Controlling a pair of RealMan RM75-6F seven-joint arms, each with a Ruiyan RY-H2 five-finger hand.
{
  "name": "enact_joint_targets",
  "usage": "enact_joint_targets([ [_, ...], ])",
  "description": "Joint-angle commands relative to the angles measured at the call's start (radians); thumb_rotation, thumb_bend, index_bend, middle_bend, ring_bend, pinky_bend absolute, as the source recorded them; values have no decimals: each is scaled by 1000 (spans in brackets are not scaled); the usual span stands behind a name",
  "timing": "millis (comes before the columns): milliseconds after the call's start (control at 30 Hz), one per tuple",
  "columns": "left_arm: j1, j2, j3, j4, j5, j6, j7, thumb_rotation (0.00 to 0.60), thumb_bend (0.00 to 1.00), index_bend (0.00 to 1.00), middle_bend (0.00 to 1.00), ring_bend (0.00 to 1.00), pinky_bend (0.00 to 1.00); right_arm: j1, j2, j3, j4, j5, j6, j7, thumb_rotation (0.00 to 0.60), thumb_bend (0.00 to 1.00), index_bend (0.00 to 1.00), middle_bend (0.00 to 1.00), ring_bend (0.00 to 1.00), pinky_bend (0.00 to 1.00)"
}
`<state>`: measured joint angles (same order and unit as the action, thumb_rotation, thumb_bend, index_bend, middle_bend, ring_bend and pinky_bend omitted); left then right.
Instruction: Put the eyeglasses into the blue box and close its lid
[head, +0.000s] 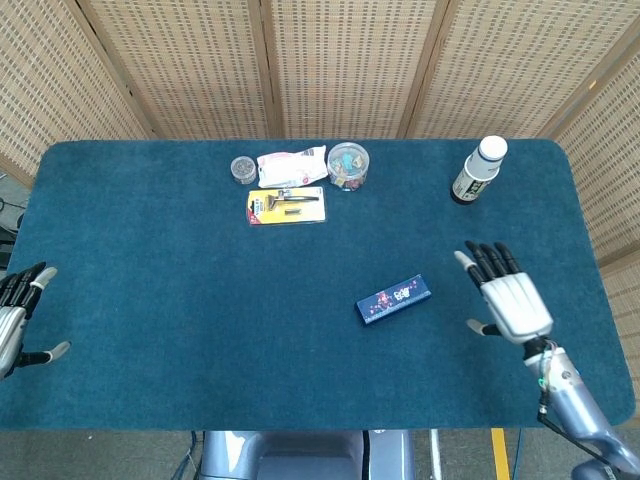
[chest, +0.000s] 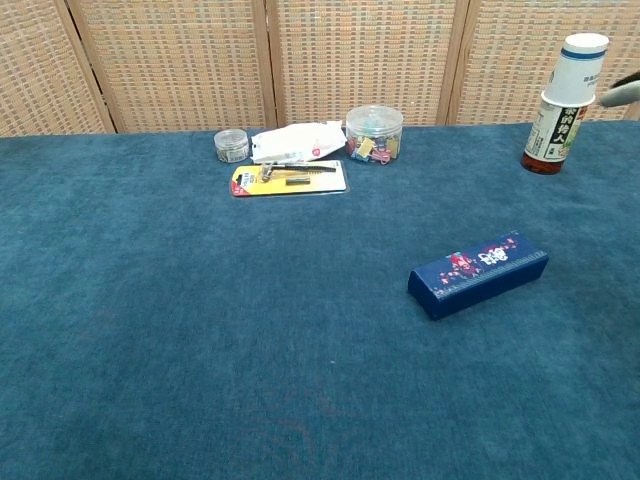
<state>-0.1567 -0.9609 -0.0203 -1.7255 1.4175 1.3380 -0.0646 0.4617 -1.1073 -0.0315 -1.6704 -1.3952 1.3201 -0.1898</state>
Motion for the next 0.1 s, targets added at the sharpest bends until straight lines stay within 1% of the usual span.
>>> enact_joint_targets([
  [33, 15, -16, -2, 16, 1, 30, 12, 600, 5, 0, 0, 0, 0, -167, -10, -48, 105, -61, 168, 195, 600, 0, 0, 0, 0, 10],
  [67, 22, -27, -5, 21, 0, 46, 21, 600, 3, 0, 0, 0, 0, -213, -23, -48, 131, -35, 206, 242, 600, 0, 0, 0, 0, 10],
  [100, 29, -39, -9, 28, 11, 69, 17, 600, 2, 0, 0, 0, 0, -246, -41, -44, 165, -32, 244, 272, 600, 0, 0, 0, 0, 10],
])
